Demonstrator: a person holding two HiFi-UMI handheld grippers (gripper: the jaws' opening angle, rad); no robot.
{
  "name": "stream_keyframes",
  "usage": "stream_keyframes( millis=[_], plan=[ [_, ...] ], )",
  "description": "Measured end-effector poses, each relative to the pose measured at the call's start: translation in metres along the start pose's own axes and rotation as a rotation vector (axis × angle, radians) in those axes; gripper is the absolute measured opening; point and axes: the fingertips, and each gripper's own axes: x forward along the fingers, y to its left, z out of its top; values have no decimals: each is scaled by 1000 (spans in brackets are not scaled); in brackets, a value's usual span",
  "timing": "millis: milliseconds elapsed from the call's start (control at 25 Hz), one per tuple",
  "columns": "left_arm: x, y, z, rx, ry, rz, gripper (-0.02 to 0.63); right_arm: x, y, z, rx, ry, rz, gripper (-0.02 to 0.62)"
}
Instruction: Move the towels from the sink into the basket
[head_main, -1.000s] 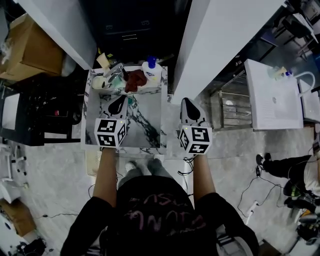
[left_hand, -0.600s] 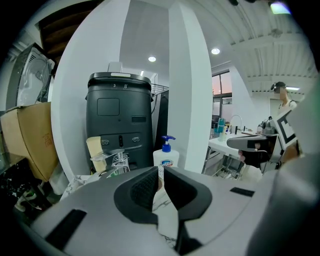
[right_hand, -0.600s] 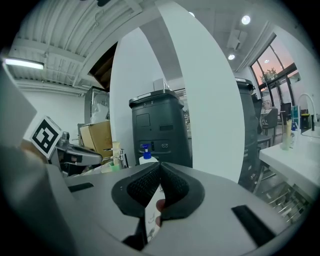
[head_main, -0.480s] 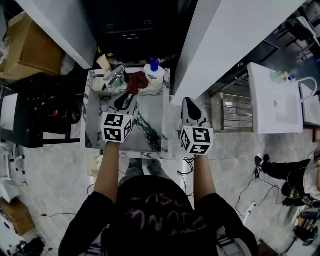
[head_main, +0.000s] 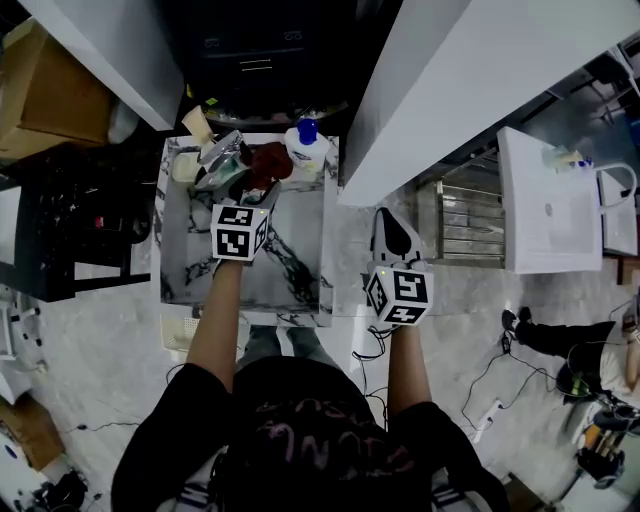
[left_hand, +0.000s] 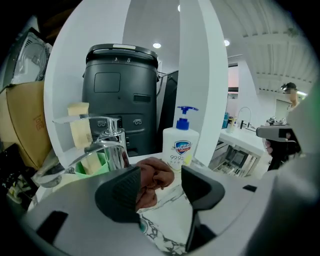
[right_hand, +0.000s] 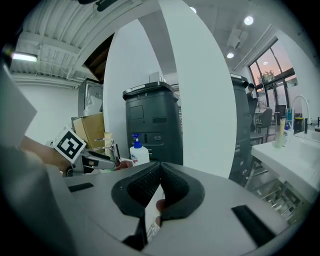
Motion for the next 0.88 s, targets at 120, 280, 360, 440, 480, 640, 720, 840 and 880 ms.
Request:
stream_keyframes(
  millis=[120,280,360,440,480,640,720,840,880],
  plan=[
    [19,7,-8,-26,17,2,261,2,-5,-10,2,24,-10,15],
    [39,13,-15,-46,36,23,275,4,-12,-19,-1,49,-20,15],
    [48,16,-18,-59,46,27,275,5,-15,-21,-6,57,-22,15],
    [56,18,-21,-62,60,27,275,7,-18,-23,-7,63,-24,15],
    [60,19,-22,-60,66,29,275,8,-19,-24,-7,66,-26,15],
    [72,22,-26,-59,92,30,273,8,-25,-28,-4,74,-38,15],
    [76,23,-27,-55,107,36,273,7,-28,-29,-1,76,-43,15],
    [78,23,-30,-52,127,39,231,5,-32,-32,4,81,-52,15],
    [78,23,-31,-49,131,40,203,4,-33,-33,7,81,-55,15]
  ],
)
